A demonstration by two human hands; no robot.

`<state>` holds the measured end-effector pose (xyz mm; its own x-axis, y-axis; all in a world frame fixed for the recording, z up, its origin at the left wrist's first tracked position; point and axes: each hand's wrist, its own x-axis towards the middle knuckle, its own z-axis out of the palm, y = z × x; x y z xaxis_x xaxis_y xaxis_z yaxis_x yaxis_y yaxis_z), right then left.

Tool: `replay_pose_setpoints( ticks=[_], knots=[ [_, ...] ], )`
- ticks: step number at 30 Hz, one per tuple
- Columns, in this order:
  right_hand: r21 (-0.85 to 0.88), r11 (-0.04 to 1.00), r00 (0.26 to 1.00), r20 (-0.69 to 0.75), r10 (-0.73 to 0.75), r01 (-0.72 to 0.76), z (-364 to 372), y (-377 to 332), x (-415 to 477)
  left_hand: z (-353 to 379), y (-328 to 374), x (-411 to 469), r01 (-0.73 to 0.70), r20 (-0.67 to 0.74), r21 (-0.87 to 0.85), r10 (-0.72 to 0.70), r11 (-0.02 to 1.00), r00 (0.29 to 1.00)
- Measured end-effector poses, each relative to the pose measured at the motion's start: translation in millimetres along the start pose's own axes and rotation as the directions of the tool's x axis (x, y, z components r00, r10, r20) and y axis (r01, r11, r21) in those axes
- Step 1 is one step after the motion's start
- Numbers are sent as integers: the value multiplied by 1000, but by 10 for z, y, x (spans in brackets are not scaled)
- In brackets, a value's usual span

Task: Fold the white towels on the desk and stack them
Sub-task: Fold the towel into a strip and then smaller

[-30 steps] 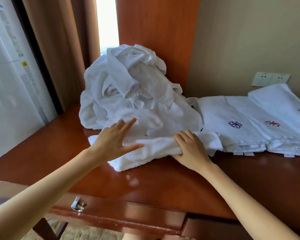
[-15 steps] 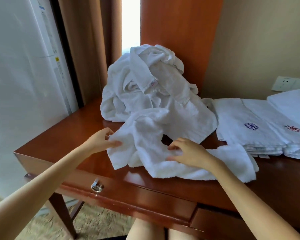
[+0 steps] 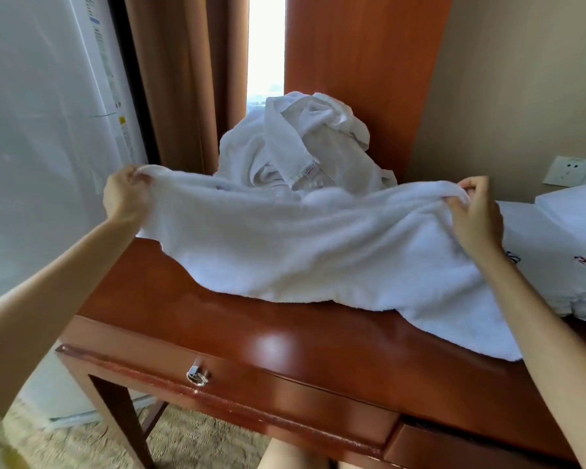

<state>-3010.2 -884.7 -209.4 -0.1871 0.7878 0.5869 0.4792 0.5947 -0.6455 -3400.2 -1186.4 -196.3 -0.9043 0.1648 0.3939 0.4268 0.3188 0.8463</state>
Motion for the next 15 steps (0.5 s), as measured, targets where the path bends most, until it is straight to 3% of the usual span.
replay_pose_setpoints(
  ticks=[3,5,6,7,9,11,12,13,15],
  knots=[
    [-119,991,988,134,78,-62,-36,23,146,-12,3,102,25,103,-48,-20,999,995],
    [-173,985,941,335,44,15,-23,66,127,3,-96,49,-25,256,5,23,1000,966],
    [-167,984,883,470,19,68,-4,88,88,-7,-164,-1,-64,359,45,44,997,932],
    [-158,981,793,610,5,115,21,97,27,-25,-245,-56,-106,494,79,53,991,868],
    [-181,969,591,805,49,166,76,85,-132,-46,-426,-175,-196,772,175,-11,965,635],
    [-221,962,479,870,119,163,156,10,-281,-55,-525,-339,-305,889,329,-184,894,419],
    [-221,961,479,870,118,164,220,-16,-324,-46,-559,-392,-320,892,365,-230,874,390],
    [-213,962,505,858,99,174,297,-39,-356,-33,-573,-439,-302,884,369,-230,879,407],
    [-206,957,596,802,46,203,469,-120,-386,5,-603,-497,-242,850,335,-181,911,494]
  ],
)
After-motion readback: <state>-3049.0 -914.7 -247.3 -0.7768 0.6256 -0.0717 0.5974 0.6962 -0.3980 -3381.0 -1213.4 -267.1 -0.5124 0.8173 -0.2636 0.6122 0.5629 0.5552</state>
